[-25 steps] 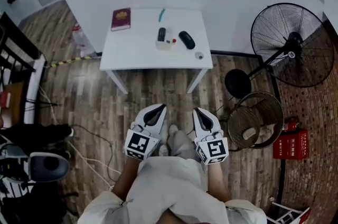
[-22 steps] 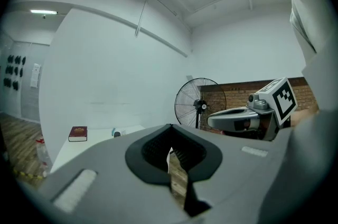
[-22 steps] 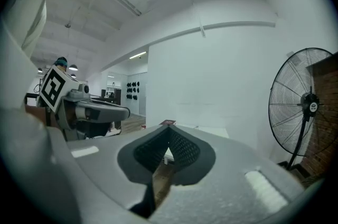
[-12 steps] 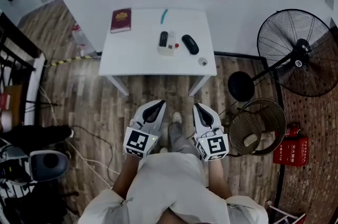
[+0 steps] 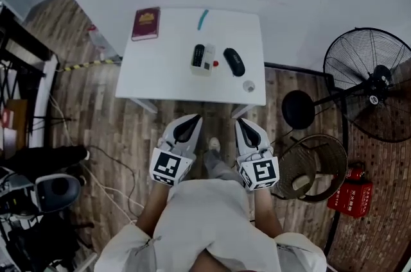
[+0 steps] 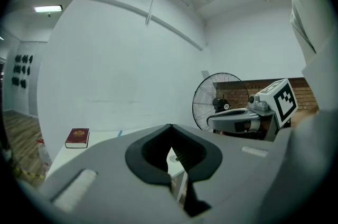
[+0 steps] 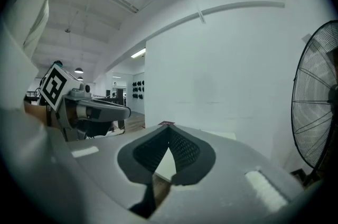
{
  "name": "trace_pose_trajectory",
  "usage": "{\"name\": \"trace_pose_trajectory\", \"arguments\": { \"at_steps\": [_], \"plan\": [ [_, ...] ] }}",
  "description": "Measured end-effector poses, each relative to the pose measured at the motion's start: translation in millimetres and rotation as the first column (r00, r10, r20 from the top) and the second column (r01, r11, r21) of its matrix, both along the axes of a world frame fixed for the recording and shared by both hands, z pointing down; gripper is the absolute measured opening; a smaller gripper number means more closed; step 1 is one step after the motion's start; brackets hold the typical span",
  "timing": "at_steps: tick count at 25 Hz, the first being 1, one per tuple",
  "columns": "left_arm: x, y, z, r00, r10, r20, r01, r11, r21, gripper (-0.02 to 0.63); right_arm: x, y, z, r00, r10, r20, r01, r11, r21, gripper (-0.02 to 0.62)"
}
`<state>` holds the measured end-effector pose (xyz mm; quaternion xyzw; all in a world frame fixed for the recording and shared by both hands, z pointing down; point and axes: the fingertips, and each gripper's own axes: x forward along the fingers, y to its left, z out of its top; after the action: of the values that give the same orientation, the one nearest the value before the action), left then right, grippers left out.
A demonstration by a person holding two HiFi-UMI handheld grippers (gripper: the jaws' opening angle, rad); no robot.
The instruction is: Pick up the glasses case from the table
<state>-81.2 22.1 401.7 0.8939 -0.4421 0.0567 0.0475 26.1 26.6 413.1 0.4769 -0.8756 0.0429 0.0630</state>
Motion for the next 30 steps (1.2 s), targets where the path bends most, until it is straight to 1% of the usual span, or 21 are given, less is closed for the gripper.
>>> {"name": "trace_pose_trajectory", "arguments": {
  "at_steps": [4,6,13,22,30],
  "plan": [
    [12.7,-35.6,-0.9,1.000,-0.017,0.013,0.017,1.000,-0.001,0.018,11.3,-39.5,1.4,0.999,-0.031,0.013,0.031,0.999,-0.009,0.005],
    [19.2,-52.7,2.9,0.999,-0.029,0.021,0.030,0.999,-0.013,0.018,18.2,-59.7,3.0,0.999,-0.042,0.015,0.042,0.999,-0.015,0.005],
    [38.7,-105.3,9.6,0.997,-0.060,0.047,0.061,0.998,-0.030,0.018,36.9,-115.6,13.5,0.996,-0.085,0.001,0.085,0.995,-0.048,0.005],
    [54.9,-142.9,27.5,0.995,-0.072,0.075,0.077,0.995,-0.062,0.018,44.0,-156.1,31.7,0.990,-0.138,-0.010,0.136,0.988,-0.078,0.021],
    [61.7,-172.6,41.8,0.994,-0.063,0.091,0.072,0.993,-0.098,0.018,52.4,-190.0,53.0,0.993,-0.120,-0.014,0.117,0.986,-0.123,0.023]
  ]
}}
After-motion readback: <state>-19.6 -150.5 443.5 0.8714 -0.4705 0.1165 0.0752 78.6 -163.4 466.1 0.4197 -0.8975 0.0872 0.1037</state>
